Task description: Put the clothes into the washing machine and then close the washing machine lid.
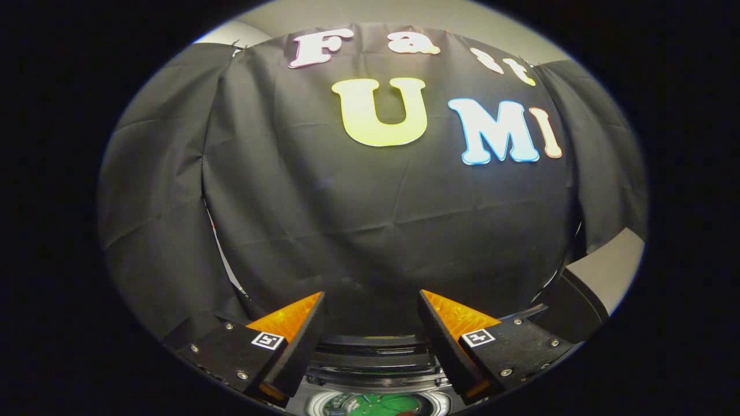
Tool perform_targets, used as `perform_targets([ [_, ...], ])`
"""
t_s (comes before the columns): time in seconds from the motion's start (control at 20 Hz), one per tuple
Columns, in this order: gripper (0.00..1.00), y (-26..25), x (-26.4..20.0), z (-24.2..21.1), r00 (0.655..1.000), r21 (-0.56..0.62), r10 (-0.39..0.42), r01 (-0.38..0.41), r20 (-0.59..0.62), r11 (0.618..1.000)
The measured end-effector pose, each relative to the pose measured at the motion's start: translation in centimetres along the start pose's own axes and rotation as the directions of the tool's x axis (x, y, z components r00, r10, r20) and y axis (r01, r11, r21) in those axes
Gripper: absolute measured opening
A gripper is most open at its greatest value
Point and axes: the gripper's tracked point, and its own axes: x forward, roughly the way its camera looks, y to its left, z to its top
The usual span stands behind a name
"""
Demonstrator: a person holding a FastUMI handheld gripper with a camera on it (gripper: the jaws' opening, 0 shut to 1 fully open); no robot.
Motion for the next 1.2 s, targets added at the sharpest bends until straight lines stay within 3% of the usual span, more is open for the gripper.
perform_targets([
  [0.15,0.95,0.2,-0.2,-0.6,0.998,0.002,-0.029,0.029,-0.050,1.000],
  [0.3,0.96,0.3,-0.6,-1.3,0.999,-0.094,-0.031,0.027,-0.041,0.995],
  [1.2,0.94,0.6,-8.6,-5.4,1.000,-0.094,0.015,-0.014,0.008,0.995],
])
